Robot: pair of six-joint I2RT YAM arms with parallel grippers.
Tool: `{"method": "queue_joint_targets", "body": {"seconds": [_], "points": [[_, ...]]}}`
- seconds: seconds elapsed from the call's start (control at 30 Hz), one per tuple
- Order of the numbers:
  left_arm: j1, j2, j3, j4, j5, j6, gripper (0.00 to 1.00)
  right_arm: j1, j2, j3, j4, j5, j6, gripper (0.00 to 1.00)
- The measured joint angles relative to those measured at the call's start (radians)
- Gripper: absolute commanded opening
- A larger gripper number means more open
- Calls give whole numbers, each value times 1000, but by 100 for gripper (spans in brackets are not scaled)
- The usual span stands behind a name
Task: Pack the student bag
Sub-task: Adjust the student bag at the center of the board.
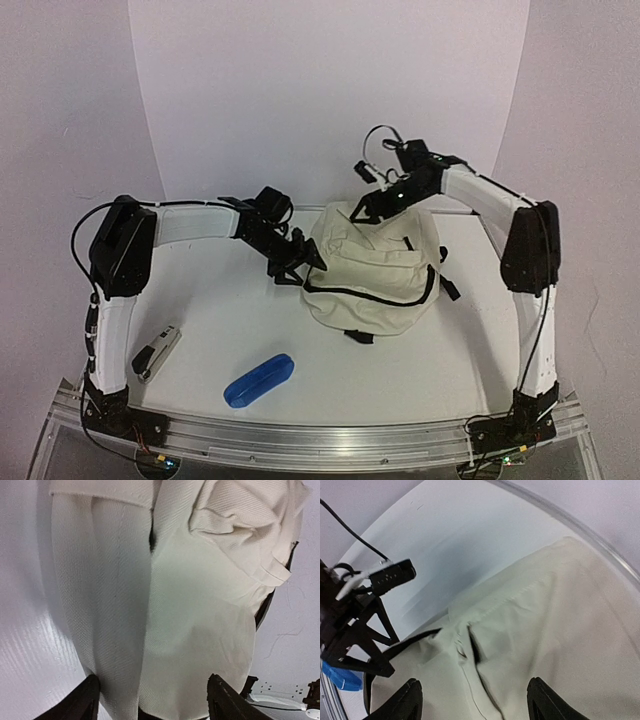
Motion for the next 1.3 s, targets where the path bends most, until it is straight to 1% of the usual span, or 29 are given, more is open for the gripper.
{"method": "queue_joint_targets", "body": {"seconds": [0.03, 0.07, 0.17, 0.23, 0.37, 0.47, 0.5, 0.53, 0.57, 0.63, 0.73, 0.77, 0.83, 1.0, 1.17, 1.3], "points": [[-6, 14, 1, 4, 1, 4, 40, -31, -45, -35, 3, -4, 1, 73], [-10, 27, 1, 6, 1, -2, 31, -59, -84, -64, 2, -6, 0, 73], [-4, 50, 1, -6, 0, 6, 9, -124, -168, -136, -9, -7, -8, 73], [8, 51, 2, -21, 1, 6, 1, -165, -198, -181, -26, -6, -21, 73], [47, 51, 6, -60, 4, 29, 0, -253, -215, -297, -95, -12, -61, 71], [110, 51, 21, -106, -6, 55, 0, -304, -212, -365, -172, -28, -86, 69], [137, 51, 30, -125, -16, 67, 1, -318, -211, -381, -196, -38, -91, 68], [167, 52, 45, -144, -24, 79, 6, -326, -211, -394, -217, -52, -97, 67], [197, 58, 71, -165, -27, 96, 12, -328, -211, -404, -231, -68, -99, 66], [240, 72, 129, -205, -36, 137, 31, -323, -211, -426, -253, -108, -100, 64], [280, 96, 239, -261, -77, 185, 47, -313, -211, -472, -271, -172, -95, 61], [285, 96, 261, -272, -93, 203, 51, -310, -211, -487, -273, -190, -92, 60], [279, 86, 283, -289, -124, 234, 55, -304, -210, -519, -281, -234, -77, 59], [211, -7, 244, -295, -211, 279, 55, -282, -209, -564, -250, -268, -15, 60], [66, -149, 178, -262, -301, 323, 55, -221, -243, -648, -136, -254, 107, 65], [-87, -190, 154, -213, -341, 356, 54, -146, -273, -691, -52, -235, 186, 62]]}}
